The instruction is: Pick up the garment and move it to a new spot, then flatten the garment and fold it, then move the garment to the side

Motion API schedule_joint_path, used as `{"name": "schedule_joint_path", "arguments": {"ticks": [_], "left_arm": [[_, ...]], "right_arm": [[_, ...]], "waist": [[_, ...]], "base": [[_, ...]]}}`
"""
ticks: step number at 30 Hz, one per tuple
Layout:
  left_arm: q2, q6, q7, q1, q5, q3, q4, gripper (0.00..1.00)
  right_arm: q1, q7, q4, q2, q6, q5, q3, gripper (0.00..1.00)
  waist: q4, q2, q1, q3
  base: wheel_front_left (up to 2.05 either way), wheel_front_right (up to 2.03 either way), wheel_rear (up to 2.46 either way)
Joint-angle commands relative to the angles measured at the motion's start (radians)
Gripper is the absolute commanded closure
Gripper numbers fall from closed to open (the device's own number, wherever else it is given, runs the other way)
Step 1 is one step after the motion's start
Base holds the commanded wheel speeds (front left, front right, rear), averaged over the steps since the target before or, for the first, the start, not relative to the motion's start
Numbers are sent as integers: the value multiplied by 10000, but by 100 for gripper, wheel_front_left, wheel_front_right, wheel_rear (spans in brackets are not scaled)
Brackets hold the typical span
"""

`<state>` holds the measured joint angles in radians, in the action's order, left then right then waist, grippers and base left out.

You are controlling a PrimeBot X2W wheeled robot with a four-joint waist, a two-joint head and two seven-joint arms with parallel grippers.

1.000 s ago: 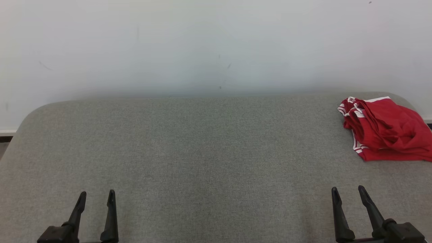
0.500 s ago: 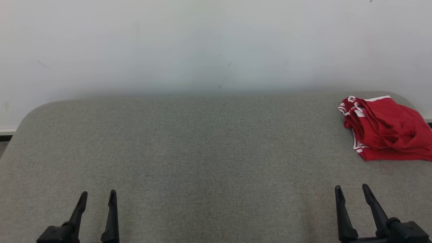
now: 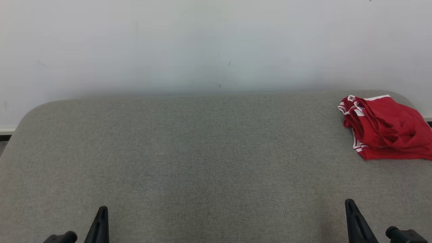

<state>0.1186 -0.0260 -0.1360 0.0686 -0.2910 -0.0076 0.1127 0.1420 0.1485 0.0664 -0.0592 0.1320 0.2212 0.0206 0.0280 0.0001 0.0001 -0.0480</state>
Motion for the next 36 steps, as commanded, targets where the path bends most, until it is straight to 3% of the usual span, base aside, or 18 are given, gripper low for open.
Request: {"name": "schedule_joint_path", "arguments": {"ticks": [1, 16, 36], "left_arm": [[21, -26, 64, -271, -408, 99, -93, 100], [-128, -250, 556, -590, -3164, 312, 166, 100], [-273, -464, 1068, -928, -5821, 553, 463, 100]], "right_arm": [[-252, -45, -105, -39, -1, 472, 27, 100], [-761, -514, 295, -99, -4, 3444, 120, 100], [-1232, -1002, 676, -125, -8, 6293, 249, 100]], "waist": [[-2, -1, 0, 5], [-40, -1, 0, 73], [-84, -1, 0, 154]], "base": [[0, 0, 0], [0, 0, 0], [0, 0, 0]]}}
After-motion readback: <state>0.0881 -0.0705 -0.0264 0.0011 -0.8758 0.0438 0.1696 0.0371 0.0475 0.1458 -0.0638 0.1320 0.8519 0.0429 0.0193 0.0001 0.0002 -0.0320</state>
